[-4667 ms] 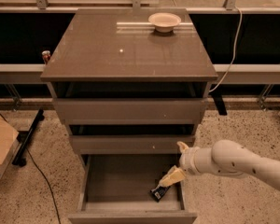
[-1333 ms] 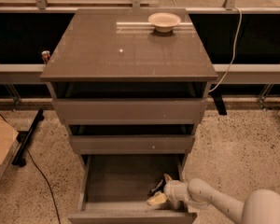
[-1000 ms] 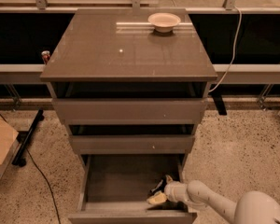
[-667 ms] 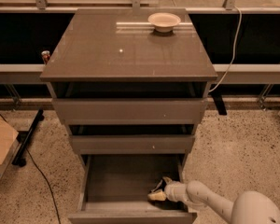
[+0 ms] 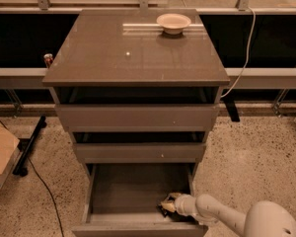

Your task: Pick rxbar blueberry from bottom drawer and place on counter

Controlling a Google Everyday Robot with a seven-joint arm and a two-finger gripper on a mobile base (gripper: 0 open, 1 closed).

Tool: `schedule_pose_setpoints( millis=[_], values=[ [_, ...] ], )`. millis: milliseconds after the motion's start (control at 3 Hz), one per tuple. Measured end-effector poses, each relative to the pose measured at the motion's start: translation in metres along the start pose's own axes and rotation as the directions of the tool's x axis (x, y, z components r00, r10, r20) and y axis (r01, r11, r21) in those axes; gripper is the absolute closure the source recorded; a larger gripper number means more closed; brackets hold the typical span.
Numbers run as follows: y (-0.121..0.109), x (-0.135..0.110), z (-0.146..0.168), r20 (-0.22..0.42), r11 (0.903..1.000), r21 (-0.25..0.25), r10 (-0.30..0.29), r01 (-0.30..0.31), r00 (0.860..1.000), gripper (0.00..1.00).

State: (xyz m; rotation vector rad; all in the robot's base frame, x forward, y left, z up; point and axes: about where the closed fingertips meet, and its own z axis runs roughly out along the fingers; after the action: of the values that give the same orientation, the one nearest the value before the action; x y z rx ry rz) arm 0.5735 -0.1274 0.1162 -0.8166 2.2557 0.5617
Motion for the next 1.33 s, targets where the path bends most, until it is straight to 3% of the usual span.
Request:
schedule_pose_setpoints(
  millis=[333,667,1333],
  values=[
    [0.000,0.000,-0.002,0.002,0.9999,0.010,0.012,-0.012,1.000,1.00],
    [0.000,-0.029,-0.023,0.054,0.9995,-0.027,0.015,-0.014,0.998,1.00],
    [0.027,-0.090,-0.076,0.148,0.9899,-0.131,-0.033,0.053,0.988,1.00]
  ],
)
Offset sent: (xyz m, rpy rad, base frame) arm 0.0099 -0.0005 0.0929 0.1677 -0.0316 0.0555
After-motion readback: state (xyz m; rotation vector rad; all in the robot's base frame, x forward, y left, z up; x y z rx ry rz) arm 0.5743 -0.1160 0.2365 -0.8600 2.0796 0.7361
